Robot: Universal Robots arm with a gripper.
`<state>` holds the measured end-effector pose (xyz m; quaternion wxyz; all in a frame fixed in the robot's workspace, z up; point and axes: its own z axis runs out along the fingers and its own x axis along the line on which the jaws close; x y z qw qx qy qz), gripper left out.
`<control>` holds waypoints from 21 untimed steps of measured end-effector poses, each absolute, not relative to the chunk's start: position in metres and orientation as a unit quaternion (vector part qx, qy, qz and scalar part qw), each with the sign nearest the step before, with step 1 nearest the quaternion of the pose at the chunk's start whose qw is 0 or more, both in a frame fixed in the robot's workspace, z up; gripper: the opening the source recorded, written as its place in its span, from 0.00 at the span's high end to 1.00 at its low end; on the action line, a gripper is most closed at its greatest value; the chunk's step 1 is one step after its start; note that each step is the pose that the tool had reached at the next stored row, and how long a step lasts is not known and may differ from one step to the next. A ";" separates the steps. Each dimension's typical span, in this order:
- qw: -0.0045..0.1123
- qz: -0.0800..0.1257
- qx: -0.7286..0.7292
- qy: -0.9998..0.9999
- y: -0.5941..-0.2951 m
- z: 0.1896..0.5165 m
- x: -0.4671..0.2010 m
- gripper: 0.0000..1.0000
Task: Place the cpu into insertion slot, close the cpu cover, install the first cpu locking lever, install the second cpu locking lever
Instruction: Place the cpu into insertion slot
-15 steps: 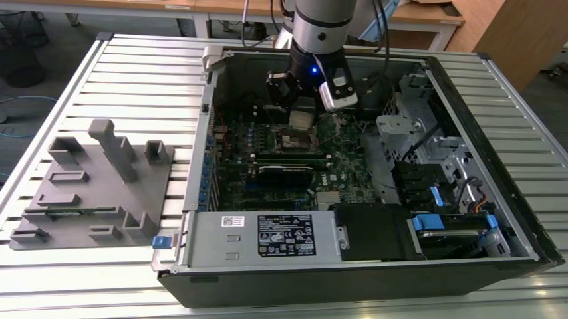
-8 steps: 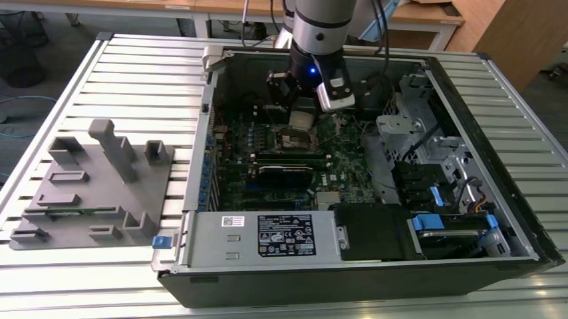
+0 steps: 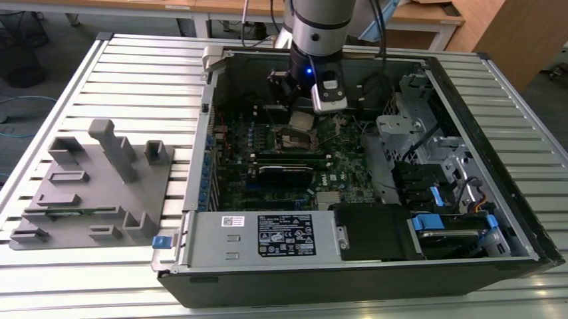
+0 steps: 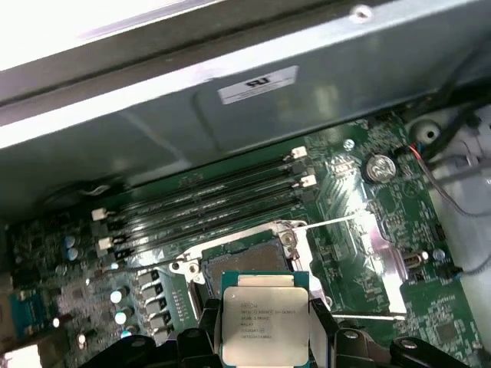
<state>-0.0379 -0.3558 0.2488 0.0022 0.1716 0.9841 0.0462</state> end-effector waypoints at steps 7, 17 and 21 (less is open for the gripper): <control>0.003 0.046 0.185 0.982 -0.356 0.248 -0.038 0.46; 0.003 0.046 0.185 0.982 -0.356 0.248 -0.038 0.46; 0.003 0.046 0.185 0.982 -0.356 0.248 -0.038 0.46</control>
